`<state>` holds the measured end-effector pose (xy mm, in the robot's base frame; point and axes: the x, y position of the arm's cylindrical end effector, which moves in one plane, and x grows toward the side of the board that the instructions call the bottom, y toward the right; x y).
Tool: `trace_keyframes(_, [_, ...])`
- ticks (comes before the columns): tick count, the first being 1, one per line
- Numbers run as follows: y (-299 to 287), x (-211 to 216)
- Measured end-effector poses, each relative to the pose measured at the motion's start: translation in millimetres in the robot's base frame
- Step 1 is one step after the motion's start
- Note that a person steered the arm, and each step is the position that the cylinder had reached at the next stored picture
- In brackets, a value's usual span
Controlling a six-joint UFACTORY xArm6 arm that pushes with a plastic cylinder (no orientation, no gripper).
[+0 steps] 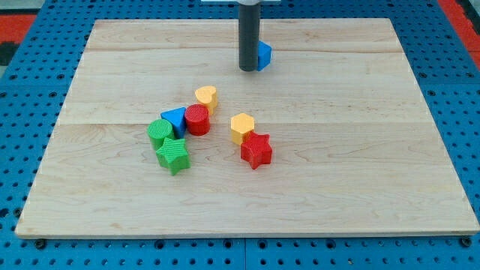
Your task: Slightly move the blue cube to the right
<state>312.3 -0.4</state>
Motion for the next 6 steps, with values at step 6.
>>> trace_keyframes(6, [44, 13])
